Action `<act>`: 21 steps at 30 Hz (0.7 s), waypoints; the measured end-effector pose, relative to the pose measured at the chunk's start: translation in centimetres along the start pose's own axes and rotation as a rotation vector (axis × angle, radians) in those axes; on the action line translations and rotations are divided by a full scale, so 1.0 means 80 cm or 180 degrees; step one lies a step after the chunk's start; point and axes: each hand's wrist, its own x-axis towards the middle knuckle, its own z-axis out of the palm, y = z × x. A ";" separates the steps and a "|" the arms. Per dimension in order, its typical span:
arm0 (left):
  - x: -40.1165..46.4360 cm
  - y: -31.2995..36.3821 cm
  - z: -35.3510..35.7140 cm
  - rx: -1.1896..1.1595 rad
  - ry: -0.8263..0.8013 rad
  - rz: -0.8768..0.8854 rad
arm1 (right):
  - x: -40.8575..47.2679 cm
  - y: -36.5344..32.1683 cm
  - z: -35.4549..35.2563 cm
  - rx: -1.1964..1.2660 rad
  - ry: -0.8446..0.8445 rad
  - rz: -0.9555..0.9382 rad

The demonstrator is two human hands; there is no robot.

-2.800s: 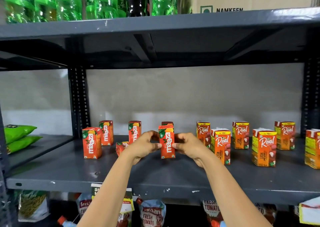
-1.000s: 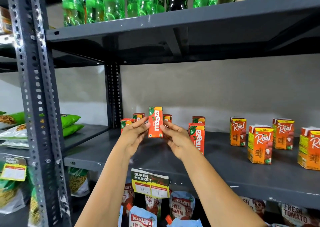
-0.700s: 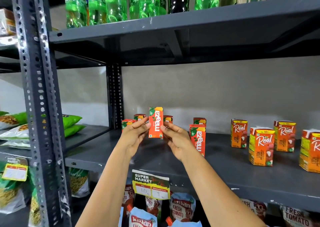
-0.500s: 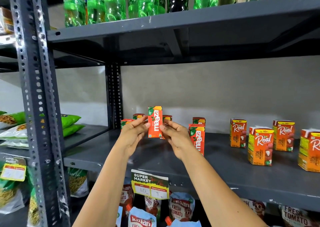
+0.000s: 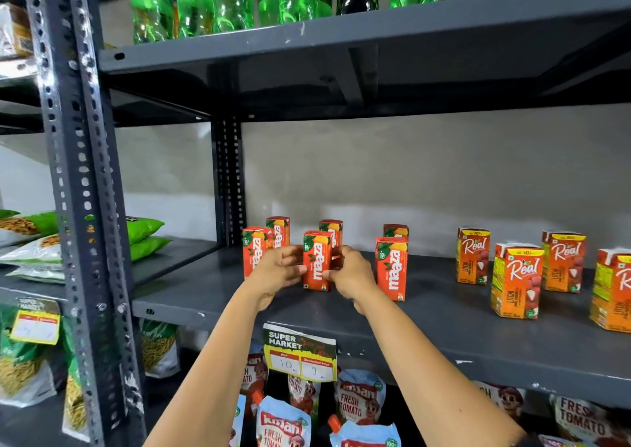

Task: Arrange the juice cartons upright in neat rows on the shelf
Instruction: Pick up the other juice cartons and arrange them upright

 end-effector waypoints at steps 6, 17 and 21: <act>0.003 -0.002 -0.003 0.0135 -0.0056 -0.0083 | -0.002 -0.002 -0.001 -0.0095 -0.0091 0.0093; 0.005 0.002 0.005 0.0286 -0.0152 -0.0125 | -0.009 -0.004 -0.008 -0.0242 -0.0010 0.0172; 0.003 0.004 0.003 0.0282 -0.0144 -0.0153 | -0.012 -0.006 -0.006 -0.0245 -0.0030 0.0174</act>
